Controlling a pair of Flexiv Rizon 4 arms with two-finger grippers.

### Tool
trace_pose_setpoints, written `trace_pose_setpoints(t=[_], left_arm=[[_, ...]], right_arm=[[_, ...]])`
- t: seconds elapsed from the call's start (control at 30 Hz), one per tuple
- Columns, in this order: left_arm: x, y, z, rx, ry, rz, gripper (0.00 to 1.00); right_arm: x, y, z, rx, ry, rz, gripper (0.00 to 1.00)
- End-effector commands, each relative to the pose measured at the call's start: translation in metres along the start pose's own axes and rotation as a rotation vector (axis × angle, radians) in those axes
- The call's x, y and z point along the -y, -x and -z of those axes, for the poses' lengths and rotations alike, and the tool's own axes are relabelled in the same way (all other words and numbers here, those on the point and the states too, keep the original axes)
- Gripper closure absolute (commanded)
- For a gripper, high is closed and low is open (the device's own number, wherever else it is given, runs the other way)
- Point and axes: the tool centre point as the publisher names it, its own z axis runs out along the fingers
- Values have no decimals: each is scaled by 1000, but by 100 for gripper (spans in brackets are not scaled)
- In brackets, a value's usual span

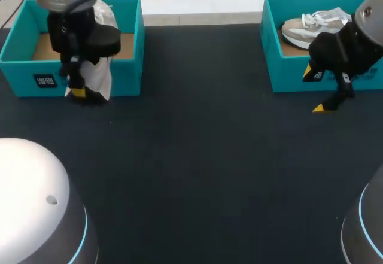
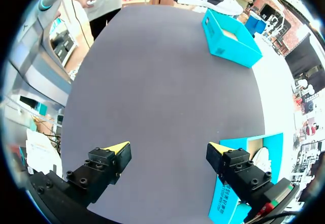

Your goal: Take the shoe out of the shoebox, open the shoe tongue, remove and reinsert the insole, then place the shoe into the shoebox

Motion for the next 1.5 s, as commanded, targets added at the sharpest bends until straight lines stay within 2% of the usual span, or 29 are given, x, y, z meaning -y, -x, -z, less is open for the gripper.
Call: trace_pose_setpoints(t=[0.03, 0.13, 0.4, 0.6, 1.23, 1.27, 1.3, 1.37, 1.5], left_arm=[[-40, 6, 5, -7, -116, -7, 100], [-57, 11, 8, -14, -127, 12, 100], [-101, 24, 12, -35, -97, 71, 100], [-127, 35, 6, -70, -71, 75, 100], [-127, 35, 6, -70, -71, 75, 100], [-133, 39, 6, -78, -97, 56, 100], [-141, 44, 6, -79, -87, 66, 100], [-156, 51, 7, -85, -134, 30, 100], [-186, 66, 5, -86, -112, 68, 100]], right_arm=[[0, -1, -1, 2, -2, 0, 0], [0, -1, -1, 2, -2, 0, 0], [0, -1, -1, 2, -2, 0, 0], [0, -1, -1, 2, -2, 0, 0], [0, -1, -1, 2, -2, 0, 0], [0, -1, -1, 2, -2, 0, 0], [0, -1, -1, 2, -2, 0, 0], [0, -1, -1, 2, -2, 0, 0], [0, -1, -1, 2, -2, 0, 0]])
